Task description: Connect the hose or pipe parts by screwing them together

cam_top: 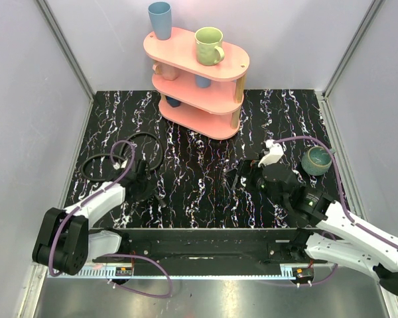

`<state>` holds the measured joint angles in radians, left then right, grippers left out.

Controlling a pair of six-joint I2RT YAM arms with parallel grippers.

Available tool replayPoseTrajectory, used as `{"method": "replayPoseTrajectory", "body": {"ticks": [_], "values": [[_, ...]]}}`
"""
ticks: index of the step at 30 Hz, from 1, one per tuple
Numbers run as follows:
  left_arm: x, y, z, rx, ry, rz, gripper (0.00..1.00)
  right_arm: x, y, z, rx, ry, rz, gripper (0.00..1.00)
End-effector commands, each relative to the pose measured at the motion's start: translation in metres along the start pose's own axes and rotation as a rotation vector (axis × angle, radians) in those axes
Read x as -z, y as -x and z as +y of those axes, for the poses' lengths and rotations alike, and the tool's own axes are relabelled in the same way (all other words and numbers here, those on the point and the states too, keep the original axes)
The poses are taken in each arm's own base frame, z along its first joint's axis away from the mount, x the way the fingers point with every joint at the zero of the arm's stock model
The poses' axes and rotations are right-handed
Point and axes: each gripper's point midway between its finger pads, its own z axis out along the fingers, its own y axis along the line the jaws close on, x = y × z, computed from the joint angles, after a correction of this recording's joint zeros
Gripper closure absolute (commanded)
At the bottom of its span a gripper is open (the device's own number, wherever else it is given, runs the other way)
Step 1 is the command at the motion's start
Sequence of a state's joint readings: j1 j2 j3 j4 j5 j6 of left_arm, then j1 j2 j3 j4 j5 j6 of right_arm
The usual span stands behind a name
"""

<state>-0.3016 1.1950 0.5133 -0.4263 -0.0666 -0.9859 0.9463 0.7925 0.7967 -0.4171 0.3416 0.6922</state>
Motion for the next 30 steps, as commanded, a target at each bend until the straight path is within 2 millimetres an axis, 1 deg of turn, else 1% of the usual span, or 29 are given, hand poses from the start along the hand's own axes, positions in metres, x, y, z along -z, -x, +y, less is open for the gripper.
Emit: {"method": "replayPoseTrajectory", "body": {"ticks": [1,2,4,5,6,8,9,10,12,15,16,17,19,20,22,23,24,25,27,28,30], "values": [[0.01,0.001,-0.042,-0.087,-0.208,0.017,1.0,-0.008,0.002,0.012,-0.002,0.062,-0.024,0.03],[0.016,-0.002,-0.057,-0.113,-0.287,0.042,1.0,-0.012,0.001,0.014,0.0,0.064,-0.022,0.03],[0.025,-0.003,-0.073,-0.17,-0.369,0.05,1.0,-0.016,-0.001,0.015,0.004,0.064,-0.016,0.03],[0.031,-0.003,-0.084,-0.19,-0.428,0.056,1.0,-0.019,-0.004,0.016,0.011,0.068,-0.009,0.04],[0.036,-0.002,-0.09,-0.21,-0.458,0.045,1.0,-0.022,-0.005,0.016,0.016,0.066,-0.007,0.04],[0.043,-0.001,-0.101,-0.272,-0.518,0.018,1.0,-0.028,-0.006,0.012,0.027,0.041,-0.01,0.04],[0.049,0.0,-0.106,-0.295,-0.556,0.002,1.0,-0.03,-0.006,0.01,0.03,0.027,-0.015,0.04],[0.052,-0.002,-0.108,-0.321,-0.58,-0.004,1.0,-0.032,-0.007,0.008,0.025,0.019,-0.016,0.05],[0.066,-0.003,-0.122,-0.357,-0.675,-0.02,1.0,-0.037,-0.01,0.005,0.035,0.003,-0.015,0.05],[0.079,-0.009,-0.133,-0.397,-0.739,-0.027,1.0,-0.042,-0.01,0.0,0.059,-0.029,-0.016,0.06],[0.082,-0.015,-0.135,-0.407,-0.753,-0.019,1.0,-0.042,-0.009,0.0,0.069,-0.029,-0.016,0.06],[0.087,-0.013,-0.142,-0.413,-0.79,-0.038,1.0,-0.043,-0.011,0.001,0.075,-0.026,-0.008,0.06],[0.09,-0.018,-0.145,-0.415,-0.822,-0.033,1.0,-0.044,-0.011,0.005,0.069,-0.014,-0.005,0.05],[0.095,-0.02,-0.149,-0.42,-0.861,-0.028,1.0,-0.045,-0.011,0.004,0.069,-0.019,-0.003,0.06],[0.092,-0.025,-0.149,-0.421,-0.87,0.002,1.0,-0.046,-0.009,0.0,0.059,-0.042,-0.014,0.06],[0.093,-0.029,-0.152,-0.432,-0.891,0.016,1.0,-0.046,-0.006,-0.009,0.058,-0.089,-0.038,0.06],[0.087,-0.033,-0.152,-0.433,-0.881,0.038,1.0,-0.045,-0.003,-0.012,0.054,-0.106,-0.051,0.06],[0.086,-0.039,-0.153,-0.449,-0.887,0.051,1.0,-0.045,-0.002,-0.014,0.053,-0.12,-0.059,0.06],[0.08,-0.044,-0.157,-0.458,-0.875,0.062,1.0,-0.045,-0.001,-0.014,0.054,-0.12,-0.06,0.06],[0.08,-0.046,-0.16,-0.452,-0.873,0.07,1.0,-0.045,-0.002,-0.012,0.05,-0.11,-0.055,0.06],[0.082,-0.045,-0.164,-0.429,-0.901,0.059,1.0,-0.046,-0.008,-0.003,0.039,-0.063,-0.026,0.07]]}}
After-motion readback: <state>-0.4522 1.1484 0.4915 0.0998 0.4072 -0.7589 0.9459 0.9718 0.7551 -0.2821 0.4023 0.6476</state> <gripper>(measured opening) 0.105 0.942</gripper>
